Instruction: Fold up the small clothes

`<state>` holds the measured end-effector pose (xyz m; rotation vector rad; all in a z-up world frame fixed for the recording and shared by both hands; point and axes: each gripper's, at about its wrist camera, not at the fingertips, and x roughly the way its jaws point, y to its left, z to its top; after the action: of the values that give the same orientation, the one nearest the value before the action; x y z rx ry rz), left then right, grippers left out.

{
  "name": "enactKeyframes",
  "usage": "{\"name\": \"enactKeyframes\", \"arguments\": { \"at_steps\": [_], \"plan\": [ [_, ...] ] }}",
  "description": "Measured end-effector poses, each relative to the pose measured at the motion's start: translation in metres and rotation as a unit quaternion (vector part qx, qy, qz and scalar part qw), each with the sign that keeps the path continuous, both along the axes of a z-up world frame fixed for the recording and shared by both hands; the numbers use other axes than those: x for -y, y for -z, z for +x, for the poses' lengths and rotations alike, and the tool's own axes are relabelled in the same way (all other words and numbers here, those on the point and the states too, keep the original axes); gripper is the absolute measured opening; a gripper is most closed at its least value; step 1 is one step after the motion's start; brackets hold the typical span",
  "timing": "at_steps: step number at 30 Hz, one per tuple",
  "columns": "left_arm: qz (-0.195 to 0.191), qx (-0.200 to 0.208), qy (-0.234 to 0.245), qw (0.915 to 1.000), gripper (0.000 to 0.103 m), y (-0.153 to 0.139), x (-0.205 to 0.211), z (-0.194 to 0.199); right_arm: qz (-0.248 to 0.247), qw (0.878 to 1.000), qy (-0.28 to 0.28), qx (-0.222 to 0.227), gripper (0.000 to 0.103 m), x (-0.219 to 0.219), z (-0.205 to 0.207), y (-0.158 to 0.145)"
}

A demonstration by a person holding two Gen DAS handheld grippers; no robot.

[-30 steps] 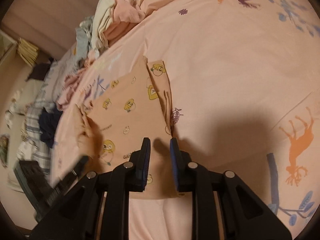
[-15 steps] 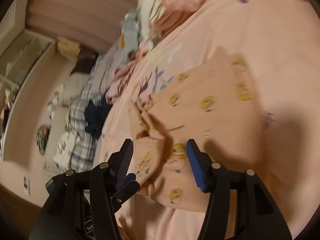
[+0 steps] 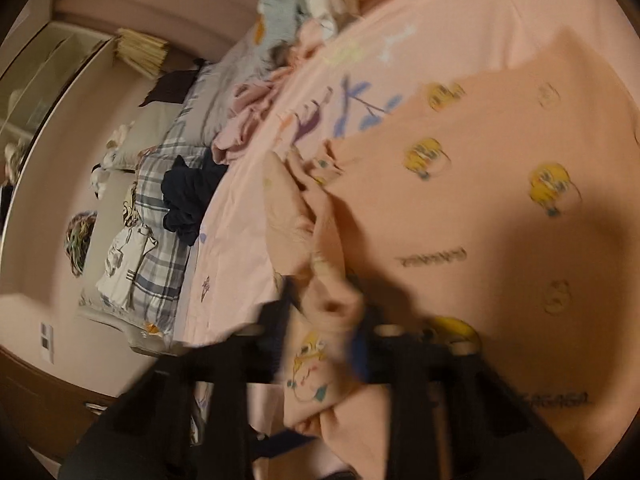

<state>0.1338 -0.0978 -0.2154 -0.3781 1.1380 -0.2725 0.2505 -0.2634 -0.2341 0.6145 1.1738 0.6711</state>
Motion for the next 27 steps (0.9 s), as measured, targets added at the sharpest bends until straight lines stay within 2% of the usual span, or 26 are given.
{"name": "enactKeyframes", "arguments": {
  "at_steps": [4,7,10,12,14,16,19,22,25,27],
  "plan": [
    [-0.007,0.024,-0.034,0.9991,0.052,0.002,-0.001,0.001,0.037,0.999,0.008,0.028,0.01,0.009,-0.004,-0.013],
    [0.025,0.05,-0.046,0.9974,0.052,0.003,0.008,0.007,0.034,0.997,0.022,0.059,0.01,0.02,-0.01,-0.031],
    [0.062,0.068,-0.052,0.9943,0.052,0.003,0.022,0.006,0.053,0.995,0.047,0.076,0.009,0.041,-0.017,-0.042],
    [0.072,0.083,-0.052,0.9926,0.048,0.004,0.03,0.004,0.058,0.993,0.064,0.081,0.009,0.057,-0.021,-0.046],
    [0.076,0.084,-0.047,0.9925,0.03,0.008,0.035,0.004,0.059,0.991,0.089,0.085,0.009,0.077,-0.025,-0.049],
    [0.092,0.09,-0.047,0.9906,0.028,0.008,0.041,0.003,0.062,0.988,0.111,0.088,0.009,0.1,-0.03,-0.052],
    [0.116,0.101,-0.041,0.9872,0.028,0.007,0.045,-0.004,0.053,0.984,0.133,0.105,0.009,0.128,-0.042,-0.061],
    [0.132,0.106,-0.039,0.9848,0.028,0.007,0.05,-0.004,0.024,0.983,0.142,0.112,0.009,0.145,-0.055,-0.064],
    [0.138,0.105,-0.043,0.9839,0.028,0.008,0.052,-0.003,-0.013,0.985,0.136,0.103,0.009,0.151,-0.065,-0.058],
    [0.138,0.1,-0.047,0.9842,0.028,0.008,0.05,-0.003,-0.06,0.985,0.138,0.083,0.009,0.152,-0.064,-0.046]
  ]
}}
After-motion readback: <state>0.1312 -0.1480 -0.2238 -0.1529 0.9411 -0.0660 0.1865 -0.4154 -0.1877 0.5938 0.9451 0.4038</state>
